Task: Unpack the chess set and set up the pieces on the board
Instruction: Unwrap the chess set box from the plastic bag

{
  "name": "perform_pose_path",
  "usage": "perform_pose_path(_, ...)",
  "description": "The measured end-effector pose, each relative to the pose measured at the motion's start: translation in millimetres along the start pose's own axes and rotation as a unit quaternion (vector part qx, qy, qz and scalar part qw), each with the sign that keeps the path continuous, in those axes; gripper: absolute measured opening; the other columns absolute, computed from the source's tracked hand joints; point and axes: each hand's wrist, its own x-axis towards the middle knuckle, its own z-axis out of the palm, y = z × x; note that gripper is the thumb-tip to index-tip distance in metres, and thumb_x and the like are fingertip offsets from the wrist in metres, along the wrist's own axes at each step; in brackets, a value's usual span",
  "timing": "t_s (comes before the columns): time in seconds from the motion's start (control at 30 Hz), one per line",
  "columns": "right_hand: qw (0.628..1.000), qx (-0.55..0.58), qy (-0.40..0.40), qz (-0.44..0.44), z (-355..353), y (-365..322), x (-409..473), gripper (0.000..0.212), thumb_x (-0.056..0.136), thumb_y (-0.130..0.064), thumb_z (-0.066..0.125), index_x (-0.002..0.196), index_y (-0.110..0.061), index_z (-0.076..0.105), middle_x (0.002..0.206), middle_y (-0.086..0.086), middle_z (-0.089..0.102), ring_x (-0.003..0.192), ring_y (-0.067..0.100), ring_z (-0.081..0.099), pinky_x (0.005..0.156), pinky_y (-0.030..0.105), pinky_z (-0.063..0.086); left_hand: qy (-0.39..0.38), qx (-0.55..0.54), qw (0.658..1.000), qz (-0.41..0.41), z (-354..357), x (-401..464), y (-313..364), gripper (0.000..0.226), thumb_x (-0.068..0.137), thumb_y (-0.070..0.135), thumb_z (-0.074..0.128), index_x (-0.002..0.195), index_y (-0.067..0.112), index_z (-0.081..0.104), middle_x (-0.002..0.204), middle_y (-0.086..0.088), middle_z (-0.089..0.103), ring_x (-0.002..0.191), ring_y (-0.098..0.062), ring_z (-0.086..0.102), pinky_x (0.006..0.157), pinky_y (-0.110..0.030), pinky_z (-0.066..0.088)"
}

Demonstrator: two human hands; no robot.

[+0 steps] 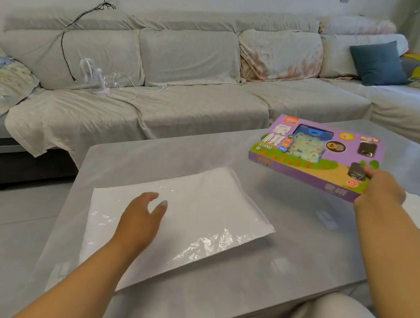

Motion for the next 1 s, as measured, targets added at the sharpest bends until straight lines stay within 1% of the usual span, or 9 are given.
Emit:
perform_pose_path(0.13,0.997,-0.026,-0.068,0.013,17,2,-16,0.014,0.074,-0.007,0.072,0.083,-0.010,0.062,0.073,0.004,0.066,0.037,0.008,0.059,0.037,0.025,0.050,-0.047,-0.167,0.984,-0.043,2,2,24,0.041,0.097,0.039,0.047,0.131,0.017,0.047,0.130,-0.002,0.054,0.114,-0.018,0.053,0.102,-0.034,0.041)
perform_pose_path(0.3,0.962,-0.113,-0.228,0.099,44,37,-49,0.008,0.086,-0.004,0.056,0.087,-0.010,0.062,0.046,0.000,0.064,0.037,0.013,0.060,0.033,0.024,0.048,-0.110,-0.467,0.858,-0.182,5,3,45,0.042,0.095,0.038,0.052,0.125,0.009,0.045,0.117,-0.020,0.060,0.105,-0.033,0.063,0.094,-0.045,0.051)
perform_pose_path(0.53,0.927,-0.163,-0.290,0.172,58,96,-84,0.022,0.095,-0.023,0.049,0.078,-0.013,0.059,0.051,0.002,0.066,0.043,0.016,0.062,0.043,0.025,0.052,-0.100,-0.546,0.804,-0.213,-6,-4,32,0.018,0.092,0.021,0.058,0.104,0.008,0.058,0.087,-0.014,0.074,0.080,-0.028,0.072,0.064,-0.041,0.060)
perform_pose_path(0.63,0.914,-0.304,-0.251,0.096,53,114,-80,0.032,0.097,-0.035,0.042,0.075,-0.016,0.055,0.063,0.008,0.064,0.057,0.022,0.054,0.061,0.026,0.045,-0.075,-0.568,0.792,-0.213,-12,-5,16,0.014,0.093,0.019,0.057,0.103,0.009,0.057,0.086,-0.013,0.074,0.080,-0.027,0.072,0.063,-0.041,0.060)
perform_pose_path(0.7,0.794,-0.551,-0.257,-0.017,46,132,-74,0.024,0.091,-0.039,0.052,0.087,-0.016,0.061,0.099,0.016,0.065,0.080,0.028,0.057,0.076,0.030,0.043,-0.059,-0.583,0.784,-0.206,-14,-5,9,0.013,0.093,0.019,0.057,0.103,0.010,0.058,0.085,-0.012,0.075,0.081,-0.026,0.072,0.063,-0.041,0.060)
perform_pose_path(0.77,0.651,-0.713,-0.249,-0.080,40,151,-73,0.056,0.078,-0.056,0.062,0.112,-0.011,0.057,0.121,0.014,0.058,0.109,0.031,0.055,0.089,0.033,0.044,-0.042,-0.597,0.775,-0.202,-15,-3,4,0.012,0.093,0.018,0.057,0.102,0.011,0.058,0.085,-0.011,0.074,0.086,-0.027,0.071,0.064,-0.042,0.060)
perform_pose_path(0.87,0.565,-0.767,-0.270,-0.136,37,169,-81,0.067,0.074,-0.058,0.063,0.122,-0.012,0.053,0.124,0.011,0.055,0.119,0.032,0.048,0.094,0.036,0.043,-0.026,-0.617,0.761,-0.200,-17,-1,0,0.013,0.092,0.019,0.057,0.102,0.011,0.059,0.086,-0.010,0.074,0.086,-0.027,0.071,0.067,-0.043,0.059)
perform_pose_path(0.93,0.585,-0.741,-0.292,-0.153,40,170,-82,0.048,0.085,-0.042,0.059,0.119,-0.009,0.055,0.124,0.013,0.056,0.116,0.032,0.051,0.092,0.033,0.042,-0.024,-0.622,0.759,-0.192,-17,0,-2,0.014,0.092,0.019,0.057,0.104,0.011,0.059,0.087,-0.010,0.074,0.081,-0.025,0.072,0.068,-0.042,0.059)
perform_pose_path(1.0,0.685,-0.663,-0.274,-0.130,42,161,-69,0.033,0.089,-0.026,0.055,0.115,-0.004,0.055,0.121,0.016,0.058,0.112,0.034,0.055,0.085,0.031,0.042,-0.027,-0.626,0.758,-0.183,-17,1,-3,0.014,0.092,0.020,0.056,0.104,0.011,0.058,0.087,-0.009,0.074,0.078,-0.024,0.073,0.067,-0.041,0.060)
